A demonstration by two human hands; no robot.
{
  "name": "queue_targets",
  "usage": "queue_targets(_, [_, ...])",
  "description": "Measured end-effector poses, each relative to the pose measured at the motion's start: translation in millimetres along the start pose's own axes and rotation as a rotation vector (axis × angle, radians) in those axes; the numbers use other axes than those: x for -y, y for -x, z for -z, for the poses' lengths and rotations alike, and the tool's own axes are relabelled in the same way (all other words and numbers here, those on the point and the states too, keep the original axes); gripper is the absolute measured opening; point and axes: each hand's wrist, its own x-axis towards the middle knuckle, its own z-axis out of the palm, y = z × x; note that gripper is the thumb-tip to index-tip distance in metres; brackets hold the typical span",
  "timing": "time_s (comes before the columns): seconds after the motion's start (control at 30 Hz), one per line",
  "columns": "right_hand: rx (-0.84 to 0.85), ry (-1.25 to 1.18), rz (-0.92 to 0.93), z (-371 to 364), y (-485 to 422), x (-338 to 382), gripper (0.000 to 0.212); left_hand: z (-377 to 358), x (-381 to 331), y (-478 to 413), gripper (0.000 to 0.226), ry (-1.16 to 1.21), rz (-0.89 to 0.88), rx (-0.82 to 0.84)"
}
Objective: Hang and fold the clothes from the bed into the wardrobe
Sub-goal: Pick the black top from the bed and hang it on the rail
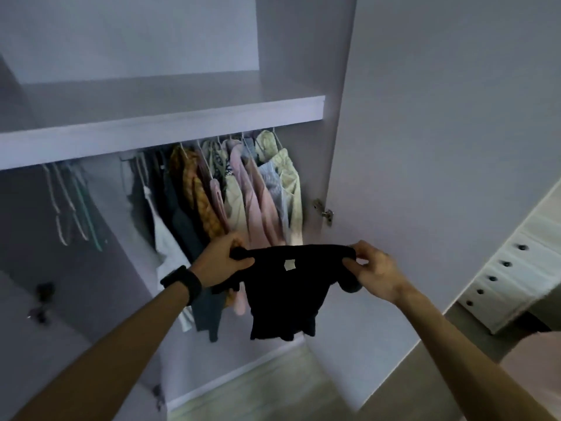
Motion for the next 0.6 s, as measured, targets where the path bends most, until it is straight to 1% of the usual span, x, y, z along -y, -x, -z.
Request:
queue_targets(0.1, [0.067, -0.079, 0.143, -13, -21, 22, 0.009, -1, -6, 16, 0.029, -0.018, 0.061, -0.208])
queue_targets(0.17, [0.101, -0.132, 0.246, -22, -32, 42, 0.006, 2, -19, 27, 0.032, -0.033, 0.086, -0.300])
queue_targets(0.23, [0.160, -0.205, 0.353, -32, -36, 62, 0.017, 3, -31, 37, 0.031, -0.093, 0.059, -0.303])
queue_targets(0.3, [0.270, -0.238, 0.470, -44, -37, 89, 0.027, 4, -43, 52, 0.030, -0.165, 0.032, -0.312])
queue_targets(0.37, [0.322, -0.270, 0.533, -57, -36, 108, 0.023, 4, -51, 63, 0.031, -0.194, 0.033, -0.305])
queue_targets(0.43, [0.397, -0.336, 0.584, -74, -32, 129, 0.016, 10, -50, 82, 0.032, -0.220, 0.055, -0.382])
queue_targets(0.5, [0.494, -0.386, 0.607, -90, -28, 151, 0.017, 22, -47, 105, 0.033, -0.243, 0.072, -0.464])
queue_targets(0.6, [0.614, -0.379, 0.646, -110, -23, 183, 0.020, 45, -37, 136, 0.030, -0.248, 0.120, -0.489])
